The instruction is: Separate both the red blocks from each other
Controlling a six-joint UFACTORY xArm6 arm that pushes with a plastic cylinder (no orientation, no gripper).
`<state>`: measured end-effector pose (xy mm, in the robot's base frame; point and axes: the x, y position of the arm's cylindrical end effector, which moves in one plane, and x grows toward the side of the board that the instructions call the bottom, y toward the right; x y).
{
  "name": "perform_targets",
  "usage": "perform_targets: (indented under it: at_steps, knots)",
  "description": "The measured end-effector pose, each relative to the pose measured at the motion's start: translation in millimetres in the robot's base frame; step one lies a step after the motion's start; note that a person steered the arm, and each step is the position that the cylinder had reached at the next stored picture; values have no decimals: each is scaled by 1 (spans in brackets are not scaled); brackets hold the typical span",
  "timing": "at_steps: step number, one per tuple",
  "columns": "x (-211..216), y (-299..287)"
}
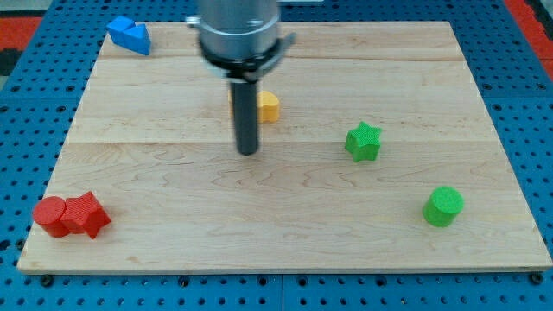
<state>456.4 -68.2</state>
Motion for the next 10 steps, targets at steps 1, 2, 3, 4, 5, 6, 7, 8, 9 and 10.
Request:
perform_targets:
  at_steps: [1,2,3,4,5,6,7,8,9,10]
  knots:
    - [-22,-36]
    - [-26,-80]
    - [-26,-145]
    - [-10,-234]
    - [-6,-237]
    - [51,-236]
    - [103,-236]
    - [125,-229]
    - [121,-175]
    - [113,-119]
